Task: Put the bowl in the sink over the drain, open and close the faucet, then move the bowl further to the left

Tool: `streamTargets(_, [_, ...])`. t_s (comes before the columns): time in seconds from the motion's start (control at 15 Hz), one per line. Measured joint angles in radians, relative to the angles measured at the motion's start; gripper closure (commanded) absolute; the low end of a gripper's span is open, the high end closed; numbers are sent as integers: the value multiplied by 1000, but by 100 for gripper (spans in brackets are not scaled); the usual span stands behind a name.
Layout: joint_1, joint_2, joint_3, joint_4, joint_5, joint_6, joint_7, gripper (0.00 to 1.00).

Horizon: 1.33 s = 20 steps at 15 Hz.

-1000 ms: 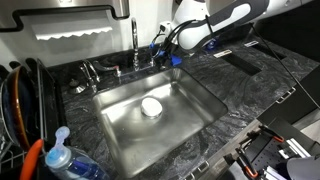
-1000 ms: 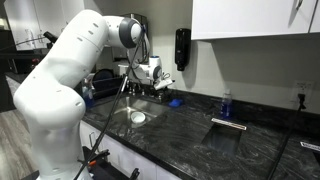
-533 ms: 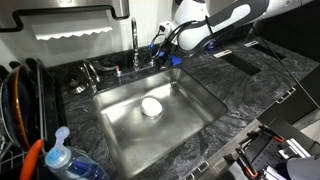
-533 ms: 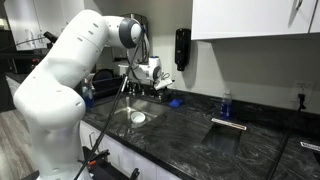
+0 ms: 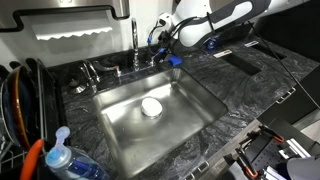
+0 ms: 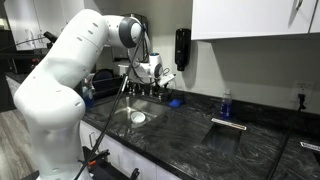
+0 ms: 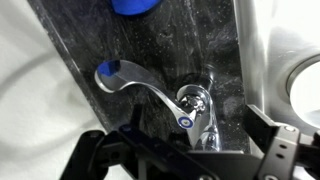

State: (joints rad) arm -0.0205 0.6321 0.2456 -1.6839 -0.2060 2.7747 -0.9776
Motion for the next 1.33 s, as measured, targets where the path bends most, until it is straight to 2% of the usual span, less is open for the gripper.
streamTargets(0.4, [0, 3, -2, 18, -4, 0, -150, 0])
streamTargets(0.93, [4, 21, -27, 24, -18, 1, -212, 0])
streamTargets(1.33, [7, 40, 5, 34, -19, 8, -300, 0])
